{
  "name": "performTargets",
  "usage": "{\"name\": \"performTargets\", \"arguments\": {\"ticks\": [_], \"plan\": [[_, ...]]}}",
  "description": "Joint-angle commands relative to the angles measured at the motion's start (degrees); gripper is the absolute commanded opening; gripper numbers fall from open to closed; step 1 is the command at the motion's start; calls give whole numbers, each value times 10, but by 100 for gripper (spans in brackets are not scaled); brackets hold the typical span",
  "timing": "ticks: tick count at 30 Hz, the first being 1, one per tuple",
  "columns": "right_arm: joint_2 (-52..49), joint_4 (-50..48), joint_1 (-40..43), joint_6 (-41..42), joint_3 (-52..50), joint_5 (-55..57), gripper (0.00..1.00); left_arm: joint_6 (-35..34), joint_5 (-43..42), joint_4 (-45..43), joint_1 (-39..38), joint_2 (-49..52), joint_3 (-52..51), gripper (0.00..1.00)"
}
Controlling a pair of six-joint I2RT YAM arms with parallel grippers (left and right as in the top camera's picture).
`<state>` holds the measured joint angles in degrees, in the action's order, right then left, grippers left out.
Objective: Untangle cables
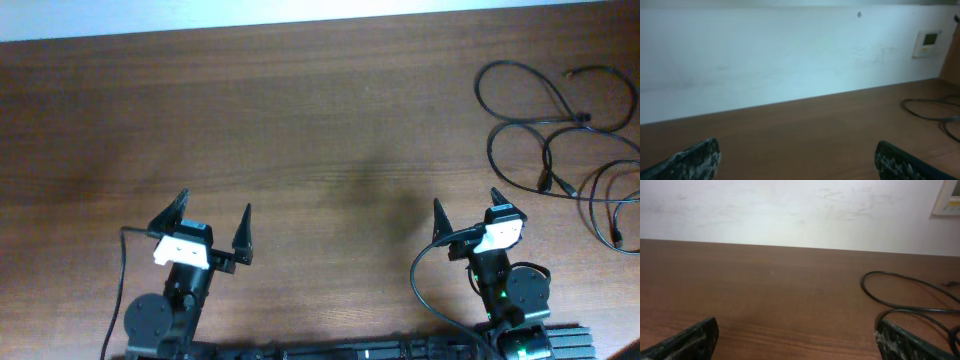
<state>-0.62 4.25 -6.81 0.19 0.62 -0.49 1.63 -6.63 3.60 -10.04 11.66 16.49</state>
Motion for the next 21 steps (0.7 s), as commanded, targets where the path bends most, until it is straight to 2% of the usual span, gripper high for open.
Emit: {"name": "performTargets", "arguments": {"ticks": [1, 5, 8, 11, 15, 19, 21], "plan": [[4, 3, 1, 0, -3, -2, 99, 22, 15, 2, 20, -60, -32, 99], [4, 3, 1, 0, -3, -2, 99, 21, 19, -2, 39, -113, -71, 99], [4, 3, 1, 0, -3, -2, 99, 21, 21, -47, 40, -114, -102, 99], [4, 3, 1, 0, -3, -2, 99, 20, 39, -147, 40, -114, -161, 99], [4, 3, 1, 1, -3, -2, 99, 16, 49, -105, 44, -114, -160, 99], [4, 3, 1, 0, -3, -2, 99, -59, 45, 12, 73, -114, -160, 99], [4, 3, 1, 0, -3, -2, 99, -59, 39, 11, 83, -114, -160, 99]]}}
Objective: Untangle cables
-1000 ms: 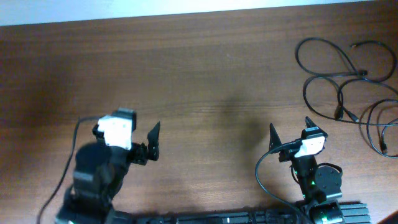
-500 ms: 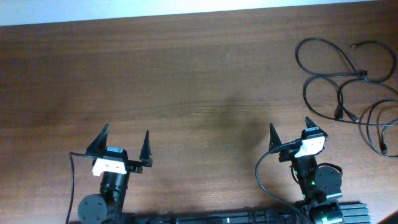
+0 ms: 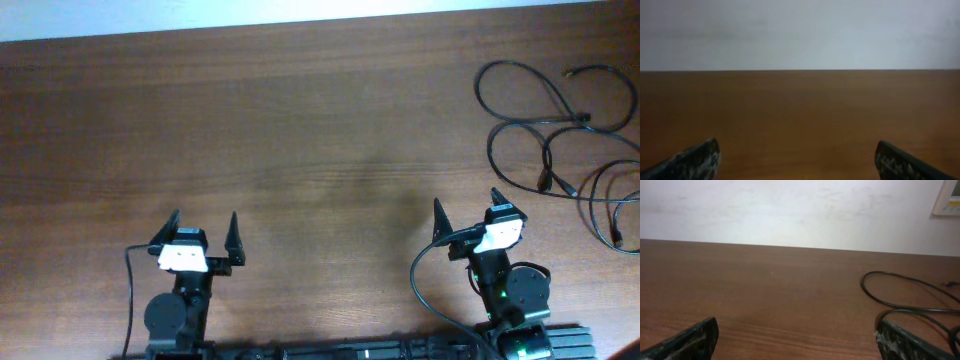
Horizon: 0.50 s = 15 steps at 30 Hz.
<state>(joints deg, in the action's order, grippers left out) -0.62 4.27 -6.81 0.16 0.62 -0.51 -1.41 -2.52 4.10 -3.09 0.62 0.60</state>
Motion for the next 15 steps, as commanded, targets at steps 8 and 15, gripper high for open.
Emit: {"name": "performTargets", "arguments": {"ticks": [8, 15], "plan": [[4, 2, 1, 1, -3, -1, 99, 22, -14, 5, 14, -4, -1, 99], [4, 2, 1, 1, -3, -1, 100, 23, 9, 8, 14, -4, -1, 99]]}}
